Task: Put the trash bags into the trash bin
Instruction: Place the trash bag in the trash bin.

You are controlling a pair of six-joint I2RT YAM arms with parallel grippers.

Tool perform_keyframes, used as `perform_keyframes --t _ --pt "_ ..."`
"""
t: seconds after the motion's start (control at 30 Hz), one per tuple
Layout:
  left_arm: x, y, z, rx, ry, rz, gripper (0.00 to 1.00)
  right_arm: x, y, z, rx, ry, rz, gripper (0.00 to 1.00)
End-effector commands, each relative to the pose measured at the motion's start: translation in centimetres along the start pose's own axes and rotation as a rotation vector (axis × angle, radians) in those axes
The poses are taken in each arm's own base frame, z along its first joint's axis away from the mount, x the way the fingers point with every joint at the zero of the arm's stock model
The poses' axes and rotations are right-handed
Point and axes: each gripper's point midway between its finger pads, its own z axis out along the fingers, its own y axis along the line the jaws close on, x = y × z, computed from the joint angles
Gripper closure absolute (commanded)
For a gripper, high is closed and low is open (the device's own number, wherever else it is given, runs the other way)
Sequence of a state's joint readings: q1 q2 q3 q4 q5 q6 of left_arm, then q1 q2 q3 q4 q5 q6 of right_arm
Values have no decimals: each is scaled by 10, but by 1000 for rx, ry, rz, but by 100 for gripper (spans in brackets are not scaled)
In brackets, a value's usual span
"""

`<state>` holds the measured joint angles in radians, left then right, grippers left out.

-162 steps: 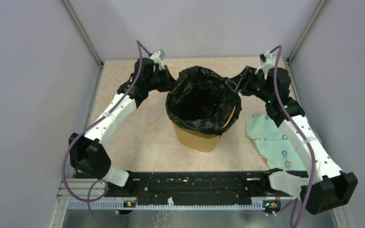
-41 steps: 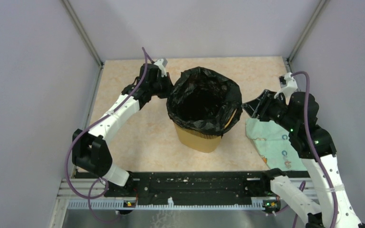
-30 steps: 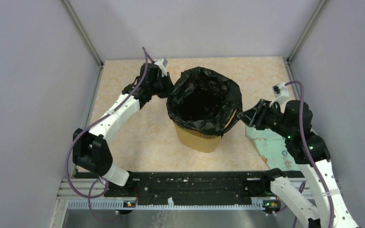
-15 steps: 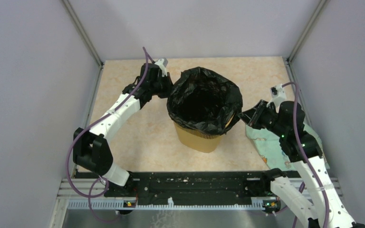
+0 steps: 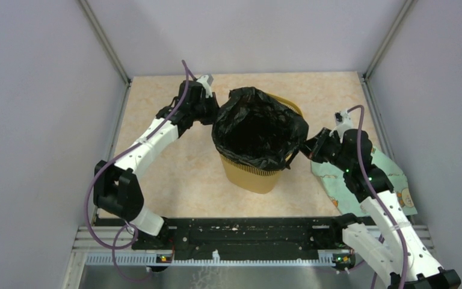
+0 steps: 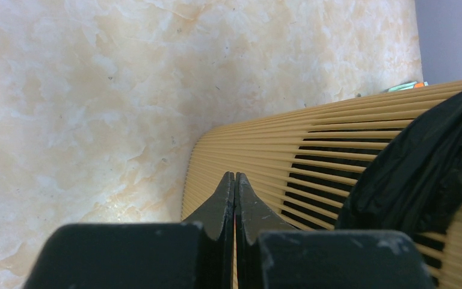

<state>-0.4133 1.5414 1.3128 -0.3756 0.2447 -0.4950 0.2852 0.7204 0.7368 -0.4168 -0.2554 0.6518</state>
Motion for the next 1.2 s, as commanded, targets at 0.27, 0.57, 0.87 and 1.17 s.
perform_keyframes --t 0.27,0.57,0.87,1.17 --pt "-25 -9 0 20 -49 60 100 -4 -21 11 119 9 -55 100" --pt "-46 -24 27 84 -11 112 100 22 39 29 -3 55 -53 100" --pt "-65 -43 56 176 3 152 100 42 67 7 -41 73 -59 60" --pt "-106 -55 53 162 -71 208 76 22 63 -53 -23 74 -185 35"
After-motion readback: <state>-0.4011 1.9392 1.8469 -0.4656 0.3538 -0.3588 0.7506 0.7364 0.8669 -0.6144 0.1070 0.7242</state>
